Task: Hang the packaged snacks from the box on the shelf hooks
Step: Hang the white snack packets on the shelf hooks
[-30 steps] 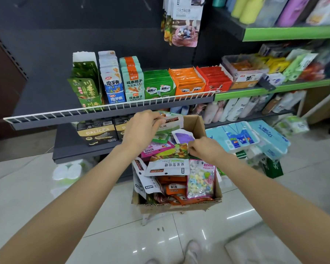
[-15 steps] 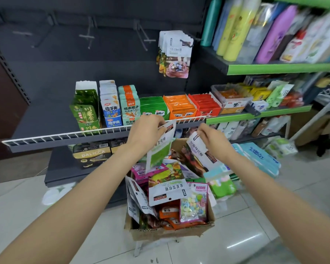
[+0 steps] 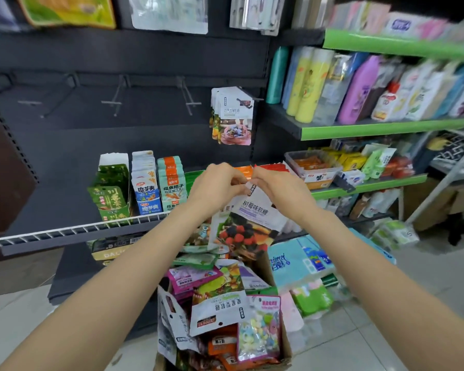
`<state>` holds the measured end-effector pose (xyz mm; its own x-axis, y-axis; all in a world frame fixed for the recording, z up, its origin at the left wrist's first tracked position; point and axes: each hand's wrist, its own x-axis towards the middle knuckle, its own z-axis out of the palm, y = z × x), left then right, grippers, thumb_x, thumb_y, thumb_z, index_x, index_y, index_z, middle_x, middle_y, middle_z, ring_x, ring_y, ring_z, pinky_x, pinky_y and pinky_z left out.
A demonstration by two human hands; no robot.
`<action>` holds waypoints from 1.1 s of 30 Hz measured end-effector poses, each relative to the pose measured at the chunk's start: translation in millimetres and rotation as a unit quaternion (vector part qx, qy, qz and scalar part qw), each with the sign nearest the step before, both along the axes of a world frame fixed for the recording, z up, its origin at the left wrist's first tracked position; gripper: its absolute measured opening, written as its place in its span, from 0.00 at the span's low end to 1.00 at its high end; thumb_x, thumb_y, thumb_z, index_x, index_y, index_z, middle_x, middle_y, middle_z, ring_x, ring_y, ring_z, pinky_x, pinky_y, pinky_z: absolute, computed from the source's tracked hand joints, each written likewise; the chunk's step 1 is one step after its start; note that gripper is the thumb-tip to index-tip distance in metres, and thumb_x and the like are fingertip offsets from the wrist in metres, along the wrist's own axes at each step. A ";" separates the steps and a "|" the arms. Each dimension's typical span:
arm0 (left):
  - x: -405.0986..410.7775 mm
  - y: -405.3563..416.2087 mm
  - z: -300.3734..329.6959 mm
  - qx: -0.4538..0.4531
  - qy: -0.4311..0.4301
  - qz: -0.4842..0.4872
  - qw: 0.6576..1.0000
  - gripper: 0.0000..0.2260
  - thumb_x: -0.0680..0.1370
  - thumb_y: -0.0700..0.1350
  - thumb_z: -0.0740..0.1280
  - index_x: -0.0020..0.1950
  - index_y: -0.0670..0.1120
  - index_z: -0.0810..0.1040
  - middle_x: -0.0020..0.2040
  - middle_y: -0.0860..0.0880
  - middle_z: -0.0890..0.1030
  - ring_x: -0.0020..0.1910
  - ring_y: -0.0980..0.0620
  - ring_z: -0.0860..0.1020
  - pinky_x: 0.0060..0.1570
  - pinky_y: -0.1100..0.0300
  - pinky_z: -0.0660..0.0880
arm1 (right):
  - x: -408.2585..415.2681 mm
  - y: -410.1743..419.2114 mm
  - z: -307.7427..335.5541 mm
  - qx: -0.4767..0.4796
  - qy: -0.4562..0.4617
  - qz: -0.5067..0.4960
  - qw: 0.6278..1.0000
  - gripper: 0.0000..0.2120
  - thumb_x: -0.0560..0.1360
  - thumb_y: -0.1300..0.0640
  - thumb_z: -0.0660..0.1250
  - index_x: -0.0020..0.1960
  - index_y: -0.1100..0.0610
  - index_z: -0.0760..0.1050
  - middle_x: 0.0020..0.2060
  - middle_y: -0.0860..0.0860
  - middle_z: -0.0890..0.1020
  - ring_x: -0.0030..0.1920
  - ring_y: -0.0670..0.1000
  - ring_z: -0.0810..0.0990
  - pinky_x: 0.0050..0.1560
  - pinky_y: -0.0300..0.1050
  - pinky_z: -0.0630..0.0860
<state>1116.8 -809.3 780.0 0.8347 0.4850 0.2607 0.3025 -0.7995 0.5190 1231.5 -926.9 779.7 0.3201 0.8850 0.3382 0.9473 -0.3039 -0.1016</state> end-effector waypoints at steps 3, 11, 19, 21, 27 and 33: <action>19.5 6.9 2.4 -0.006 -0.009 0.034 0.999 0.05 0.74 0.51 0.69 0.45 0.51 0.83 0.43 0.51 0.83 0.50 0.48 0.77 0.48 0.49 0.76 | 22.6 8.7 2.9 0.023 0.048 -0.003 0.999 0.11 0.80 0.46 0.54 0.48 0.53 0.68 0.36 0.48 0.76 0.41 0.53 0.76 0.35 0.47 0.67; 74.2 46.7 22.1 -0.027 -0.061 0.180 0.981 0.06 0.75 0.48 0.69 0.45 0.47 0.84 0.39 0.52 0.80 0.41 0.52 0.78 0.42 0.58 0.73 | 140.6 45.6 -0.8 0.089 0.292 0.075 0.949 0.05 0.73 0.60 0.69 0.39 0.53 0.78 0.32 0.43 0.78 0.33 0.40 0.72 0.35 0.36 0.65; 121.7 82.7 34.8 -0.037 -0.072 0.314 0.946 0.05 0.74 0.45 0.70 0.38 0.50 0.80 0.37 0.48 0.82 0.36 0.47 0.79 0.44 0.53 0.79 | 219.3 111.3 14.5 0.206 0.347 0.084 0.911 0.06 0.75 0.58 0.67 0.41 0.56 0.80 0.37 0.49 0.82 0.41 0.47 0.78 0.46 0.44 0.71; 131.6 88.5 40.7 -0.035 -0.065 0.342 0.937 0.06 0.74 0.44 0.69 0.37 0.50 0.79 0.36 0.48 0.82 0.38 0.49 0.79 0.44 0.56 0.77 | 233.8 128.7 16.7 0.207 0.346 0.084 0.911 0.06 0.75 0.58 0.66 0.41 0.56 0.79 0.38 0.50 0.82 0.42 0.48 0.78 0.47 0.46 0.71; 151.9 99.4 51.0 -0.037 -0.062 0.377 0.923 0.04 0.73 0.43 0.68 0.38 0.50 0.79 0.38 0.48 0.81 0.42 0.47 0.79 0.43 0.56 0.77 | 252.5 165.2 25.5 0.212 0.350 0.087 0.908 0.06 0.76 0.59 0.65 0.43 0.56 0.80 0.38 0.47 0.80 0.42 0.45 0.75 0.37 0.33 0.65; 157.8 104.5 52.4 -0.033 -0.070 0.389 0.918 0.07 0.73 0.43 0.68 0.36 0.52 0.77 0.39 0.47 0.82 0.40 0.49 0.81 0.44 0.55 0.78 | 252.9 174.1 23.8 0.242 0.351 0.082 0.901 0.07 0.77 0.57 0.64 0.45 0.56 0.80 0.39 0.47 0.80 0.41 0.45 0.75 0.40 0.39 0.65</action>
